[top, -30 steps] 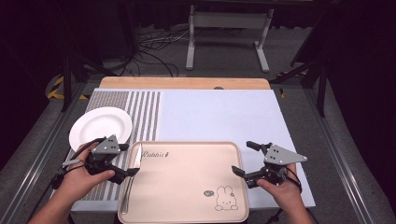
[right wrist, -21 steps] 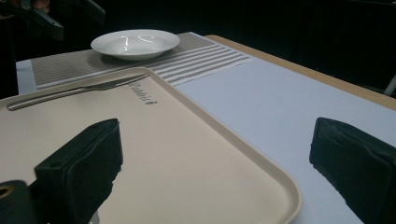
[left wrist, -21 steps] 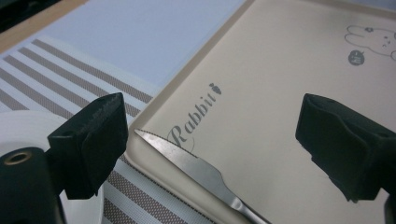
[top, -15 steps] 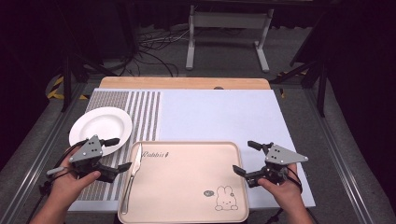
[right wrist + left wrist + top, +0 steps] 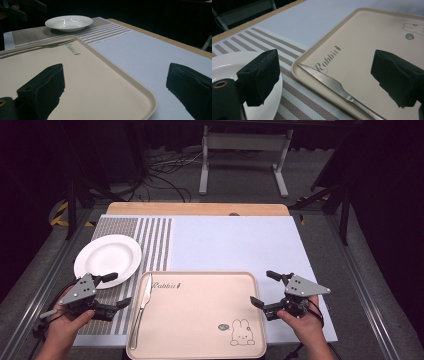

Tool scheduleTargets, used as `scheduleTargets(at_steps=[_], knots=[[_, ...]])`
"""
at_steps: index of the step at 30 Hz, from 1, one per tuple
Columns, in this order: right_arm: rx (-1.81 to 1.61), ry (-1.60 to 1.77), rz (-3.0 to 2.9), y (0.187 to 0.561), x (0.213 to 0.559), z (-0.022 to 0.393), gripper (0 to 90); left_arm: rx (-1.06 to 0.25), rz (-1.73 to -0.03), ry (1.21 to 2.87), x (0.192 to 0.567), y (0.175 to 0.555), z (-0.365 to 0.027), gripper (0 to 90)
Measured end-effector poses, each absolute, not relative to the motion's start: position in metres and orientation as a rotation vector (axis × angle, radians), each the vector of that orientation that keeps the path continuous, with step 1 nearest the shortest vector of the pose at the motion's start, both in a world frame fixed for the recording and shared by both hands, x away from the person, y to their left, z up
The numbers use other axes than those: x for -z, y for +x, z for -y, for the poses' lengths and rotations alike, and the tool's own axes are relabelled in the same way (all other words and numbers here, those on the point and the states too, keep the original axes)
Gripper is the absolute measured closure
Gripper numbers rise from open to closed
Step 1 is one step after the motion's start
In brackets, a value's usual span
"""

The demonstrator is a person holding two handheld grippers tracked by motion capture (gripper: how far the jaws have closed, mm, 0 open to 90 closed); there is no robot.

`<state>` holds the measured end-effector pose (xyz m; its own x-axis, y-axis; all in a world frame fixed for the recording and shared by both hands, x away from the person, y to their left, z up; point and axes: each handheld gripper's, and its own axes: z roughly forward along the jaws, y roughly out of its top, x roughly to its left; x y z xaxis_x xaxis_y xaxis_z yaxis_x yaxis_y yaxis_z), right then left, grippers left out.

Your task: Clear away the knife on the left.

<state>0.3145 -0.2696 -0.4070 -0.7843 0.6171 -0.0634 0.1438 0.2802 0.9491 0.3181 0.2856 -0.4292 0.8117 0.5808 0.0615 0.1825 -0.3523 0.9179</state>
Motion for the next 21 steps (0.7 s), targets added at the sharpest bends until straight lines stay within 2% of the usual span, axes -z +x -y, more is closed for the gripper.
scheduleTargets(at_steps=[21], knots=[[-1.521,0.728,-2.114,0.315,0.418,0.28,2.5,-0.429,-0.634,1.907,0.467,0.312,-0.315,7.9]])
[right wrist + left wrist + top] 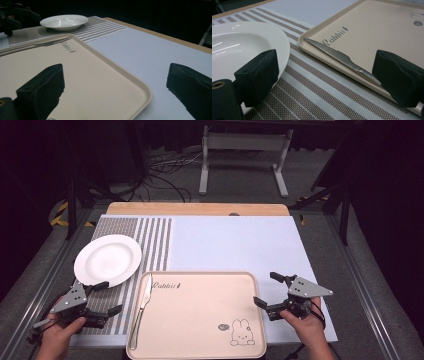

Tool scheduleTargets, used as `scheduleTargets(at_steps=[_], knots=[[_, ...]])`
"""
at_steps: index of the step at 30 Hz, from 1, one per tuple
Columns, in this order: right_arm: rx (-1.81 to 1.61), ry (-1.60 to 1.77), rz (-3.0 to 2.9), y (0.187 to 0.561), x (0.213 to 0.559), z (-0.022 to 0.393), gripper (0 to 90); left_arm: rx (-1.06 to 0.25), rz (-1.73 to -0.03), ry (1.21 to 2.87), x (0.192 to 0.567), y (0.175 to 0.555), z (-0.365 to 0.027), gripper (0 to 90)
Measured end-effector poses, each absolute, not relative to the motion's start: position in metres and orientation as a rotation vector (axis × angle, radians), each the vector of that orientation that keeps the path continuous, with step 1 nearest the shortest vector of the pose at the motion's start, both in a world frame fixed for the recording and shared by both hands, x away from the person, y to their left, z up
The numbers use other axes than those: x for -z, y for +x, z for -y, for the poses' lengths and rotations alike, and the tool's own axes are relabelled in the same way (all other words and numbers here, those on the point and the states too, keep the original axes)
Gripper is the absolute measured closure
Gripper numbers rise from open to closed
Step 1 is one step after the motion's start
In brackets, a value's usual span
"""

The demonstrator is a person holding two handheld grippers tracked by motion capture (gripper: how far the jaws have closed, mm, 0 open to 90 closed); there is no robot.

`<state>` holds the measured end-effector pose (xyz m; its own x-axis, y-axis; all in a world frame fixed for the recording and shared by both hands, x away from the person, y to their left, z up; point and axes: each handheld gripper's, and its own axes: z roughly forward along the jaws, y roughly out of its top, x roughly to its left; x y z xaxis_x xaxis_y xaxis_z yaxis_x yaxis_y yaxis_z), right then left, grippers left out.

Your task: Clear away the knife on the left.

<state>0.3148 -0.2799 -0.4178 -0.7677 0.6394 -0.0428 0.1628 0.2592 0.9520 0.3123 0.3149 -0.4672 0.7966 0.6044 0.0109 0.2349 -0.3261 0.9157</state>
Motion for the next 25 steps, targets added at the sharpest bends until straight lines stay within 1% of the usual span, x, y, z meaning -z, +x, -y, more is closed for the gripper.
scheduleTargets(at_steps=[6,17,21,25], knots=[[-1.513,0.747,-2.122,0.3147,0.424,0.2832,2.5,-0.396,-0.652,1.897,0.4736,0.3143,-0.3177,7.8],[-1.511,0.764,-2.121,0.3152,0.428,0.286,2.6,-0.421,-0.65,1.883,0.4687,0.3128,-0.318,7.7],[-1.513,0.766,-2.121,0.3154,0.428,0.2861,2.5,-0.39,-0.663,1.881,0.4672,0.3122,-0.3167,7.0],[-1.513,0.768,-2.119,0.3153,0.4278,0.2866,2.5,-0.398,-0.662,1.888,0.4648,0.3113,-0.3144,6.1]])
